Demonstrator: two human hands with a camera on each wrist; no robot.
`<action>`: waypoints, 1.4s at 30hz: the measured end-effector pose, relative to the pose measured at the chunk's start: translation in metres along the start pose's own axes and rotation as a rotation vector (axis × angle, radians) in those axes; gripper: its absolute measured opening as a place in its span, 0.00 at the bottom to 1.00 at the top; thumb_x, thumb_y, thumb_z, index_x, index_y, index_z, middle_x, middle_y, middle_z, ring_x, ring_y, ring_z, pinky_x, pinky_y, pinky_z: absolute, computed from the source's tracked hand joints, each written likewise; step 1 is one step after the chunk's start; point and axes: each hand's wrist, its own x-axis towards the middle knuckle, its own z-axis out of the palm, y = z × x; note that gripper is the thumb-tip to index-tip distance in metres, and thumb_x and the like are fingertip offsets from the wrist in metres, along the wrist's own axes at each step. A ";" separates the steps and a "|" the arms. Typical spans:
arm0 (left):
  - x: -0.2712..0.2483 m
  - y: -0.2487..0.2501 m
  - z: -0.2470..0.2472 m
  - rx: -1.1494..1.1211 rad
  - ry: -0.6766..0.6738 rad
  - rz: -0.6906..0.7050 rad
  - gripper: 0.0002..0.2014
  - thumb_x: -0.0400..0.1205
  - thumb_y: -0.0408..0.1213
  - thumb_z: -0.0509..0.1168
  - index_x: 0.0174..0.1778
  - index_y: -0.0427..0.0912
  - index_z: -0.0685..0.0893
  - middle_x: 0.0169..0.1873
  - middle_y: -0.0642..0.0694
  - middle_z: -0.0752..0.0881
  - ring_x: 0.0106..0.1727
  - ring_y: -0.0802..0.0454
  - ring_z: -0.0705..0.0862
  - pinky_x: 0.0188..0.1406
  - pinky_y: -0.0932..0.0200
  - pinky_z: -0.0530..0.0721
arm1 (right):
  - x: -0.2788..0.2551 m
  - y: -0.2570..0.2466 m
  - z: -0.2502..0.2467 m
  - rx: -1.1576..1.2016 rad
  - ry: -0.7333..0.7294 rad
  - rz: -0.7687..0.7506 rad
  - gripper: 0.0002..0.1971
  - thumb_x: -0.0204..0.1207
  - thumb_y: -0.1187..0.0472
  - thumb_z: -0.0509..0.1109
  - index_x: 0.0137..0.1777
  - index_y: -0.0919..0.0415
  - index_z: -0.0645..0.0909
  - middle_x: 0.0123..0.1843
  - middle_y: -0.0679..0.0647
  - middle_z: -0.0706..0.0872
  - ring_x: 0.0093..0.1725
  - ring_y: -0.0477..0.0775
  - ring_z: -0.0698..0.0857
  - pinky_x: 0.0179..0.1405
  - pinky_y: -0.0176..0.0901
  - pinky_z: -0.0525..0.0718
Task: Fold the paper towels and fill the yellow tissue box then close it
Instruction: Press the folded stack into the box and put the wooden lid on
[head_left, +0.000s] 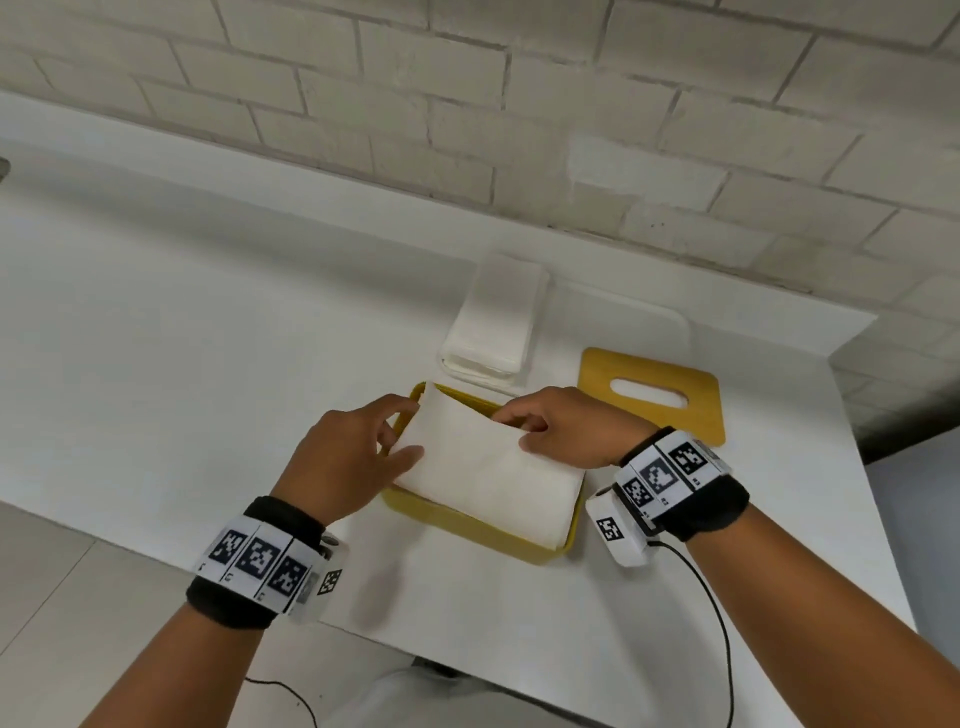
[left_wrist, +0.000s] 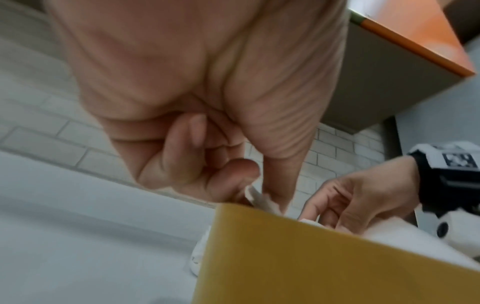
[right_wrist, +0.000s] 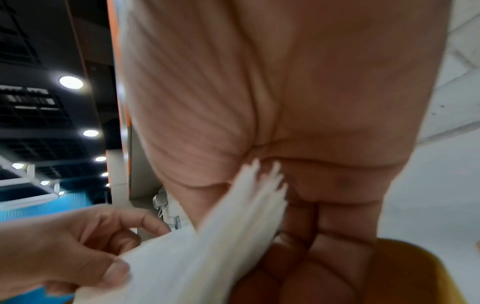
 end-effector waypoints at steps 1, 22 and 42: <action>-0.001 0.001 0.000 0.035 -0.007 -0.006 0.21 0.80 0.54 0.73 0.69 0.61 0.80 0.39 0.59 0.89 0.36 0.61 0.86 0.43 0.56 0.86 | 0.000 -0.001 0.002 -0.036 0.011 -0.006 0.24 0.83 0.68 0.64 0.72 0.42 0.84 0.63 0.42 0.90 0.60 0.41 0.87 0.57 0.31 0.82; 0.014 -0.001 0.007 0.178 -0.018 0.083 0.13 0.83 0.52 0.69 0.62 0.57 0.88 0.78 0.51 0.74 0.70 0.45 0.79 0.58 0.49 0.85 | -0.003 -0.001 0.028 -0.228 0.110 -0.083 0.11 0.83 0.53 0.69 0.63 0.48 0.85 0.53 0.46 0.90 0.52 0.49 0.87 0.55 0.44 0.85; 0.227 0.040 -0.010 0.338 -0.301 -0.006 0.28 0.90 0.55 0.58 0.84 0.48 0.72 0.77 0.49 0.81 0.79 0.46 0.75 0.81 0.49 0.72 | 0.158 0.035 -0.078 0.840 0.510 0.535 0.10 0.74 0.59 0.79 0.44 0.65 0.81 0.57 0.68 0.89 0.61 0.71 0.88 0.66 0.68 0.86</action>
